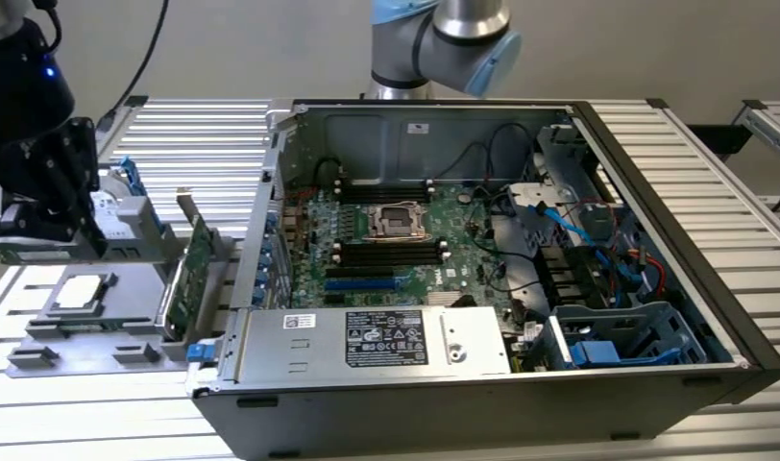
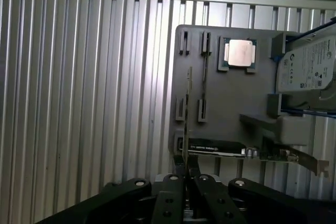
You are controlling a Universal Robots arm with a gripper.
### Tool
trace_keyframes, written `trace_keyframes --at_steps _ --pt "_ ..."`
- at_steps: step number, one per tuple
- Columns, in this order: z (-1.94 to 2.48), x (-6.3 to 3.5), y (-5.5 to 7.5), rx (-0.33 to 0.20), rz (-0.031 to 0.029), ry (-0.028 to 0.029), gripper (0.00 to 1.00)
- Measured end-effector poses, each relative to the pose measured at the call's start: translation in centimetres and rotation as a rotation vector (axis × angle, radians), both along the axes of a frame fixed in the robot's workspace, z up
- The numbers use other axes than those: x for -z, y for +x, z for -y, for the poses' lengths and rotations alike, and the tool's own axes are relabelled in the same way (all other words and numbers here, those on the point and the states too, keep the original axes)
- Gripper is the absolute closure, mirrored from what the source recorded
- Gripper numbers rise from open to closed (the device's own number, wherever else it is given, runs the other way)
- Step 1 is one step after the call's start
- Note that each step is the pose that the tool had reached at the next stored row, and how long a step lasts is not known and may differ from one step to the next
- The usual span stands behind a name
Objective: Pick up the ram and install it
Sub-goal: 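Pick up the ram and move it above insertion slot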
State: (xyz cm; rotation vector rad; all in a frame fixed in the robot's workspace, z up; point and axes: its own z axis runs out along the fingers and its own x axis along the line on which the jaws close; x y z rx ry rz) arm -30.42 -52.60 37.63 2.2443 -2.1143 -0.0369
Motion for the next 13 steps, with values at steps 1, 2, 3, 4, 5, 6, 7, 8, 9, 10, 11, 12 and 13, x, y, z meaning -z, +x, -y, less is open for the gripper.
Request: trace_keyframes --at_steps 1,2,3,4,5,6,7,8,9,10,11,12,13 --pt "0.00 -0.43 0.4 0.000 -0.0007 0.0001 0.86" --pt "-0.01 -0.82 0.8 0.000 -0.0014 0.0002 0.86" --pt "-0.01 -1.18 1.2 -0.001 -0.0020 0.0003 0.86" --pt "-0.02 -1.48 1.7 -0.001 -0.0024 0.0005 0.86" --pt "-0.01 -1.73 2.1 -0.001 -0.0029 0.0003 0.86" --pt "-0.02 -1.93 2.6 -0.001 -0.0032 0.0003 0.86" --pt "-0.02 -2.11 3.0 -0.001 -0.0035 0.0003 0.86" --pt "-0.02 -2.31 3.5 -0.001 -0.0037 0.0003 0.86" --pt "-0.03 -2.49 4.0 -0.002 -0.0040 0.0003 0.86" --pt "-0.02 -2.67 4.4 -0.002 -0.0042 0.0002 0.86" --pt "-0.03 -2.85 4.8 -0.002 -0.0045 0.0003 0.86" --pt "-0.03 -3.04 5.3 -0.002 -0.0047 0.0003 0.86" --pt "-0.03 -3.23 5.7 -0.002 -0.0049 0.0003 0.86"
